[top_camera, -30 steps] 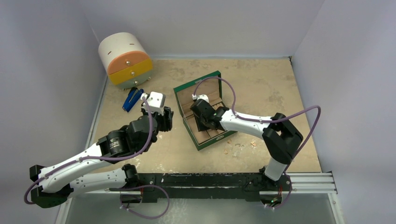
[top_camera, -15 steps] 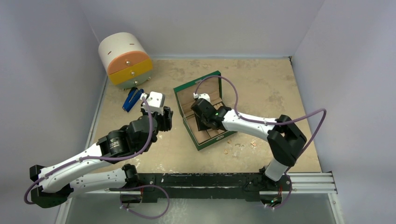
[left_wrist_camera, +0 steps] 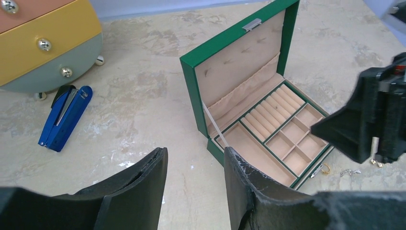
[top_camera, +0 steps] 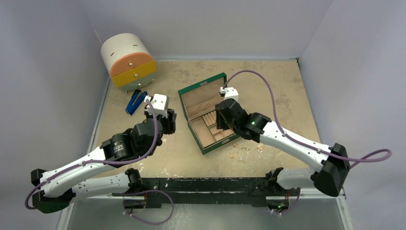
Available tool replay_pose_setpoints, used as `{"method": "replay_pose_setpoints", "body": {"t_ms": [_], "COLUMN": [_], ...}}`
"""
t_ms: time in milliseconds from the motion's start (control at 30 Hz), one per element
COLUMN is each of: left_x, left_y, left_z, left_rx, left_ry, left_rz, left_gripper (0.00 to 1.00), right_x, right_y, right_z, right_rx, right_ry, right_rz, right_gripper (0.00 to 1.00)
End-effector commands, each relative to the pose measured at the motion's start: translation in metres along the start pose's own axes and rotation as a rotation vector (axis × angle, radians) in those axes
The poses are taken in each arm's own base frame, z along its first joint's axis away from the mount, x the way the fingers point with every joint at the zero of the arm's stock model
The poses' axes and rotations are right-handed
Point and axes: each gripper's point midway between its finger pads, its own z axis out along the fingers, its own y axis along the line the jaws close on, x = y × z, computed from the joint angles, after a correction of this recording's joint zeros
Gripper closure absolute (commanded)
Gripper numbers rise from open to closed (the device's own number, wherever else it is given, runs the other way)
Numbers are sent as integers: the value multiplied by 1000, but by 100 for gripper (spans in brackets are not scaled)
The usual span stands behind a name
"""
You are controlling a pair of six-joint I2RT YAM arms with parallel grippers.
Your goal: Organize the mixed jewelry
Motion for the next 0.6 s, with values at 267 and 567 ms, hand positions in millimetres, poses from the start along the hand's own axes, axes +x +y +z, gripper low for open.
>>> {"method": "replay_pose_setpoints", "body": {"t_ms": [267, 567], "left_x": [-4, -7], "left_y": [8, 12], "left_z": [3, 1], "left_rx": [-52, -59], "left_ry": [-23, -28], "left_rz": [-16, -35], "left_gripper": [54, 54], "right_x": [3, 7], "right_y": [-130, -195], "right_z": [-18, -1], "right_rx": [296, 480], "right_ry": [-64, -69], "right_rz": [130, 259], "right_gripper": [53, 53]}}
